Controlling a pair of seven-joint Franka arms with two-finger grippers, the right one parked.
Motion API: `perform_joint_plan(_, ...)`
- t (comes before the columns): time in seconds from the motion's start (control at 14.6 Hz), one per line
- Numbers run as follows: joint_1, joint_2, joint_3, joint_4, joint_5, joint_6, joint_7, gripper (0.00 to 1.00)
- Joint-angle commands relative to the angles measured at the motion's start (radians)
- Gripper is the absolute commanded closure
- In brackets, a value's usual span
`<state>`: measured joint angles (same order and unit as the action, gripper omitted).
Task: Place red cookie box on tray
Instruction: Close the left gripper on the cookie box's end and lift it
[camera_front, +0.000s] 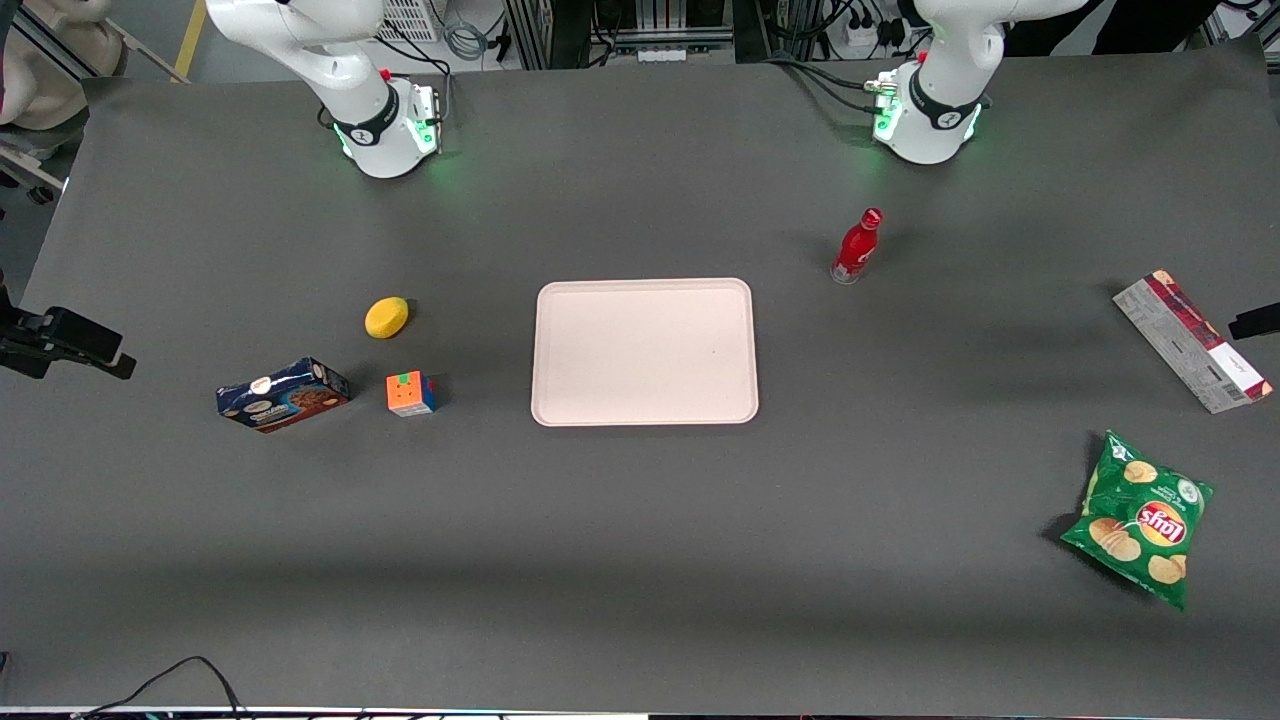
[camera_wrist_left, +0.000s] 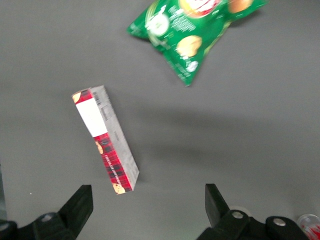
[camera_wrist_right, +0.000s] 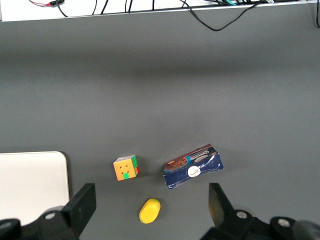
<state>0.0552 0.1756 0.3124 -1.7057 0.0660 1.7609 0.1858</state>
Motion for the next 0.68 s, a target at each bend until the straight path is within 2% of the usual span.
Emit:
perform_joint_plan(0.0,-0.009,-0.013,0.109,-0.2,0.014,0.232,0.056,0.0)
perform_joint_plan(0.34,0.005,-0.013,0.226,-0.394,-0.018,0.44,0.122,0.0)
perform_joint_plan(0.48,0.008,-0.013,0.243,-0.462,-0.08,0.517,0.158,0.0)
perform_joint_plan(0.62,0.008,0.008,0.244,-0.486,-0.091,0.61,0.162,0.0)
